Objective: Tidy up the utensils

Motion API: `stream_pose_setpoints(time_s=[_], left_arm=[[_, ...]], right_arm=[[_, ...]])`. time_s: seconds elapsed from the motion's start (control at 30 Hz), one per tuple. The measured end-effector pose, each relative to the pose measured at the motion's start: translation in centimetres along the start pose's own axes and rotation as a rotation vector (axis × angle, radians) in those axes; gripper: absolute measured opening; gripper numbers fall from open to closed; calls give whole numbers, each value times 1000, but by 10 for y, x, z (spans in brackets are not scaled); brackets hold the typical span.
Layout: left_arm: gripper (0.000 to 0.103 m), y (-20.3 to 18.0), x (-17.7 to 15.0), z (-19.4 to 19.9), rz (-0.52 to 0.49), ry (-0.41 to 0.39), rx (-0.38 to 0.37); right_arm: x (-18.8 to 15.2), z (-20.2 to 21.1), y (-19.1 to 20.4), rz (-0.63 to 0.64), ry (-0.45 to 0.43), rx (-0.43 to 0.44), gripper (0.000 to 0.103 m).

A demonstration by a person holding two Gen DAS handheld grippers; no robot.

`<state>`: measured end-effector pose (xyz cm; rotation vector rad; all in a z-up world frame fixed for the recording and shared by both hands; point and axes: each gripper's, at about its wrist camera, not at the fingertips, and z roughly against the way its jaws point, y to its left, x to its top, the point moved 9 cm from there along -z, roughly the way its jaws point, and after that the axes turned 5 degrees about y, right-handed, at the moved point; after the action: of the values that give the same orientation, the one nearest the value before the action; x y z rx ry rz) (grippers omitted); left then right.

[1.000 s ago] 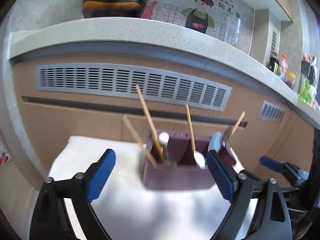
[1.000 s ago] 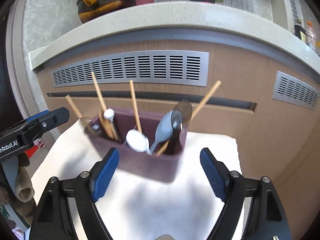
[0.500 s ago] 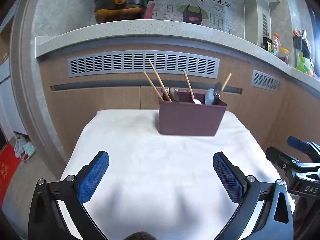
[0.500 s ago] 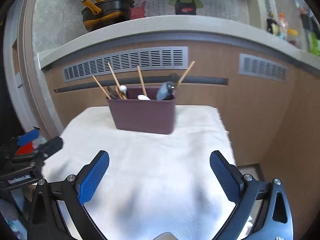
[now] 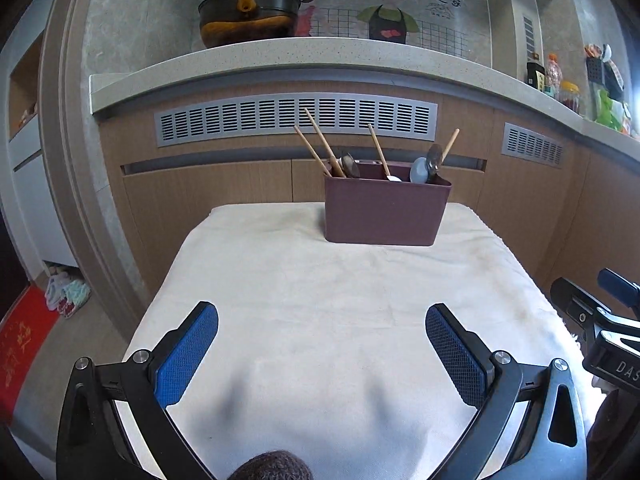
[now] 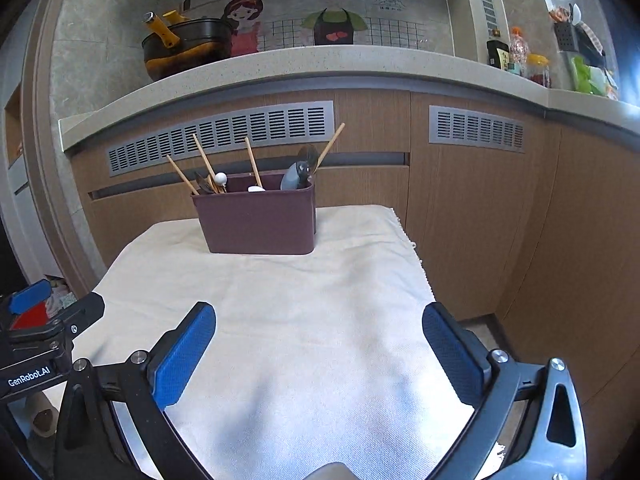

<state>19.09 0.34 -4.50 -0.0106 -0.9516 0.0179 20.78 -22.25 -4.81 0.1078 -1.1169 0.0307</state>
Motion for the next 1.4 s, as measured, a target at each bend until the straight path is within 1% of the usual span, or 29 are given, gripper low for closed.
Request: stream_pose_setpoints(time_s=[0.67, 1.4], left_arm=[[103, -2, 0, -3, -1, 20, -13], [103, -4, 1, 0, -9, 19, -22]], right_arm=[[-2, 0, 0, 20, 3, -2, 103], [-1, 0, 0, 24, 6, -1, 103]])
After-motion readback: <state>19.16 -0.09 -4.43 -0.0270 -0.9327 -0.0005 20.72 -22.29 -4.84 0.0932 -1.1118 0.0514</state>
